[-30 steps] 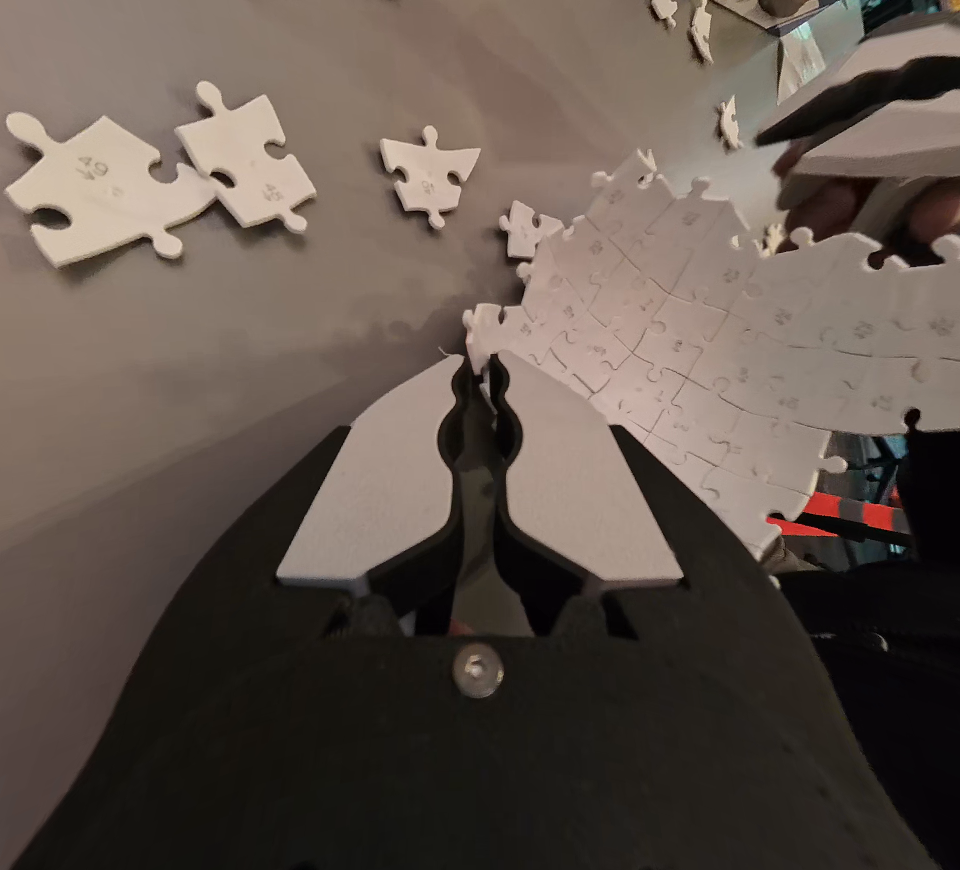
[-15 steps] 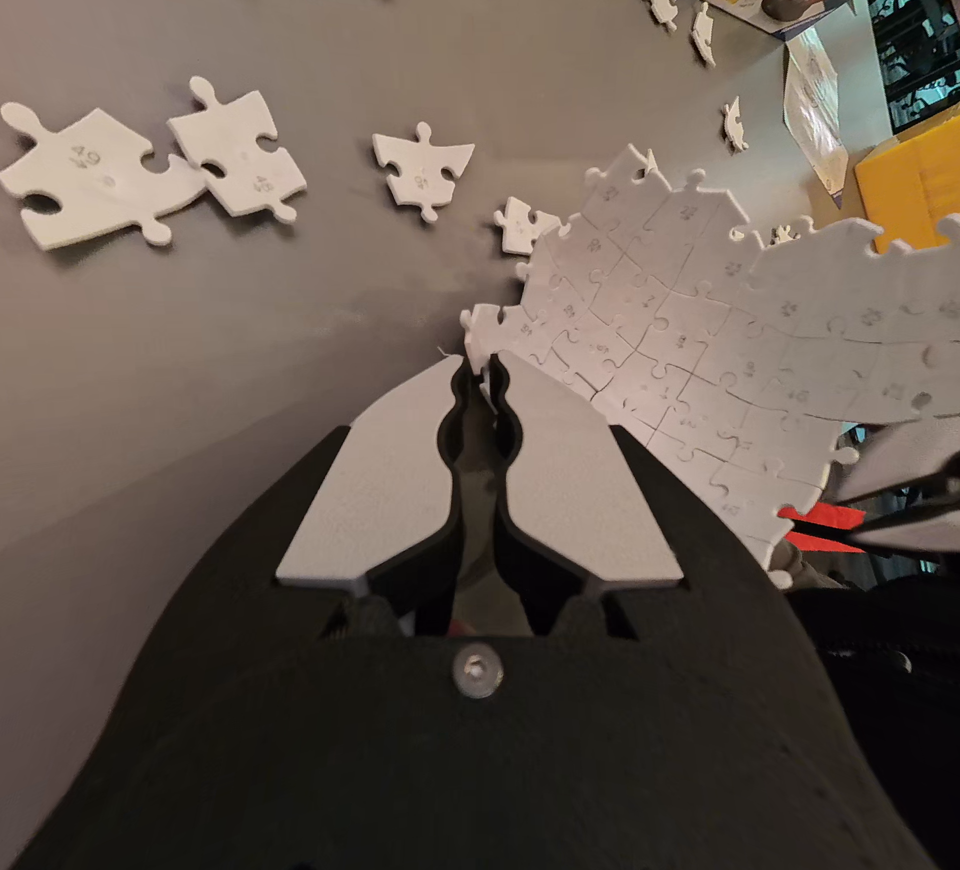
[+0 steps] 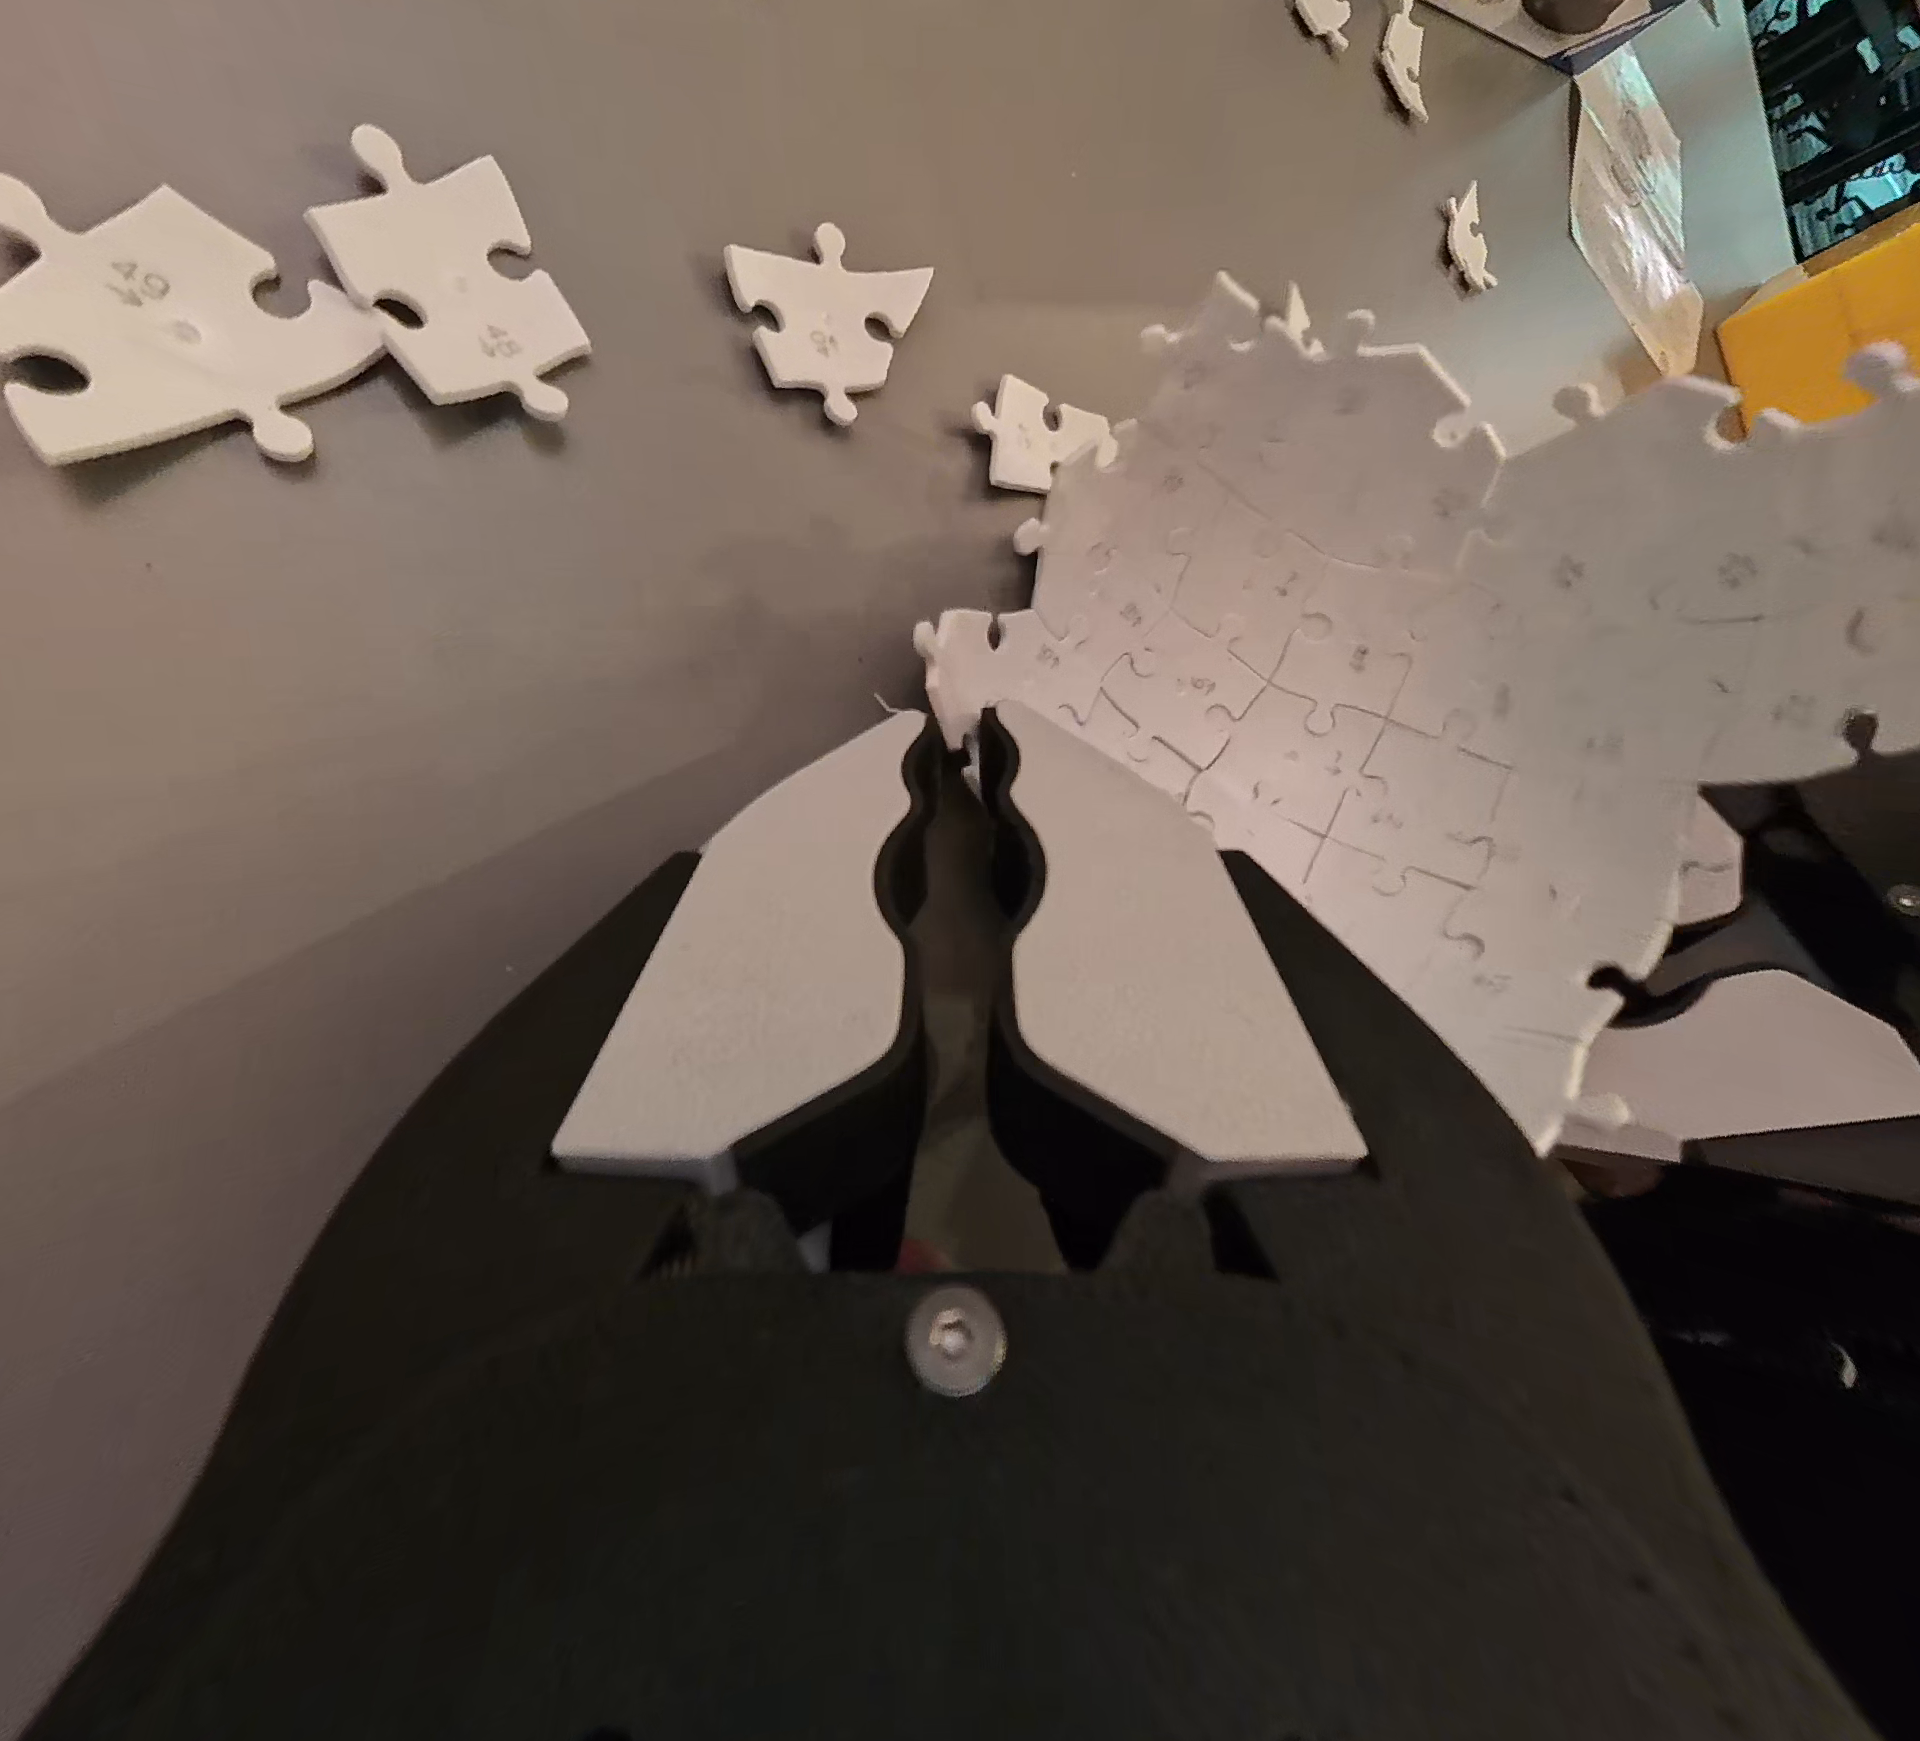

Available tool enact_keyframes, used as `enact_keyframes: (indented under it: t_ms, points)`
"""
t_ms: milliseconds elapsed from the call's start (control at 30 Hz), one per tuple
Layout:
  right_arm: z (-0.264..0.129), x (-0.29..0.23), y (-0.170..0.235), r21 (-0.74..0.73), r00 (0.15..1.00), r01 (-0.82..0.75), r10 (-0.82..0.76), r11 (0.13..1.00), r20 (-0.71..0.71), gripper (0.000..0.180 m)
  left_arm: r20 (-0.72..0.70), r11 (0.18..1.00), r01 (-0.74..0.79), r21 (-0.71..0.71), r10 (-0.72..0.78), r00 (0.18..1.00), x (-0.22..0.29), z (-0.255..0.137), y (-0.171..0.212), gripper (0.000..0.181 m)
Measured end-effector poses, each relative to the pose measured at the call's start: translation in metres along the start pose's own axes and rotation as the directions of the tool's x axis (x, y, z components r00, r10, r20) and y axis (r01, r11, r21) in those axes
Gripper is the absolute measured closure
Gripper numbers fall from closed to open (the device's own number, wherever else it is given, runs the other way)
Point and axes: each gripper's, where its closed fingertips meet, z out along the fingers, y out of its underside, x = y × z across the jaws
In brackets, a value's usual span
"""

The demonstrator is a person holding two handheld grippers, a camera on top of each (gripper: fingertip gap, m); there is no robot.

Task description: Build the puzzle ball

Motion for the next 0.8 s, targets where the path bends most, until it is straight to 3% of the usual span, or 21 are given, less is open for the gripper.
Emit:
enact_keyframes:
  t_ms: [800]
  points:
    - [0.002,0.010,-0.004,0.036,0.998,-0.030,0.031,0.999,-0.055,0.180,0.017,0.998,-0.057,-0.002,0.057,0.998,0.008,-0.004,0.012,0.171]
